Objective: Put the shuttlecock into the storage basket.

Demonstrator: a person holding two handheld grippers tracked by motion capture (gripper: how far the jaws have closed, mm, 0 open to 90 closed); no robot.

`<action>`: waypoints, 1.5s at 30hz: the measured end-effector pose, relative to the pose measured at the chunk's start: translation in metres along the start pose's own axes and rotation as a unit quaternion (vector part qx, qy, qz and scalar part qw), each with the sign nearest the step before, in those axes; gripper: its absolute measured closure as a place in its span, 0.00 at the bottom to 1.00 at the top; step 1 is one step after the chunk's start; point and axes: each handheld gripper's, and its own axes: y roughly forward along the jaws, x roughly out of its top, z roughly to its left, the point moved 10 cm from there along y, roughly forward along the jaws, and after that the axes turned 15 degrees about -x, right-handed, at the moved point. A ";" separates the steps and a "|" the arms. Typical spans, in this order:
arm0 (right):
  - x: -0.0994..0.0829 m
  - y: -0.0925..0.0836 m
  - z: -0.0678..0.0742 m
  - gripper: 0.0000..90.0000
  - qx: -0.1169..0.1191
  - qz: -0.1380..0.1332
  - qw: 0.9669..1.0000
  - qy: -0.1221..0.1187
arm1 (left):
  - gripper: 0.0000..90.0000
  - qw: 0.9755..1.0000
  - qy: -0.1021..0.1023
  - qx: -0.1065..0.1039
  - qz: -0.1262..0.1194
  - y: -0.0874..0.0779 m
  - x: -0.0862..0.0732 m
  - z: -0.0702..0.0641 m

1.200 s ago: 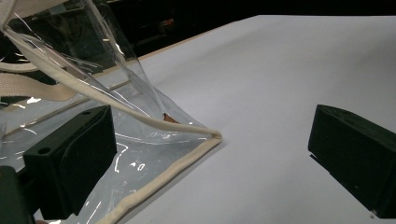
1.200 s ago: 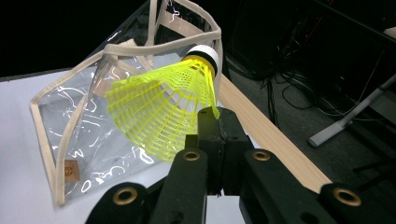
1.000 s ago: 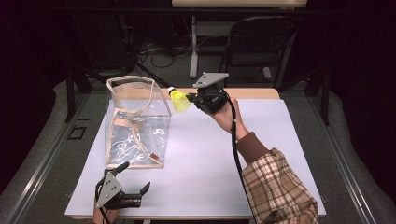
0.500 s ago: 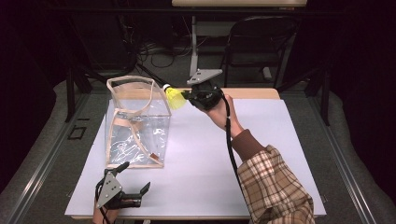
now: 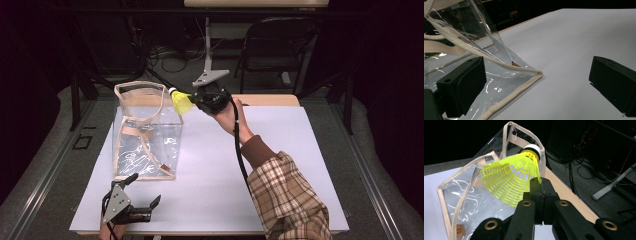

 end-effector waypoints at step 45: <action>0.036 0.023 0.001 1.00 -0.002 -0.002 1.000 0.016 | 0.01 1.000 -0.003 0.001 -0.004 -0.001 0.000 0.000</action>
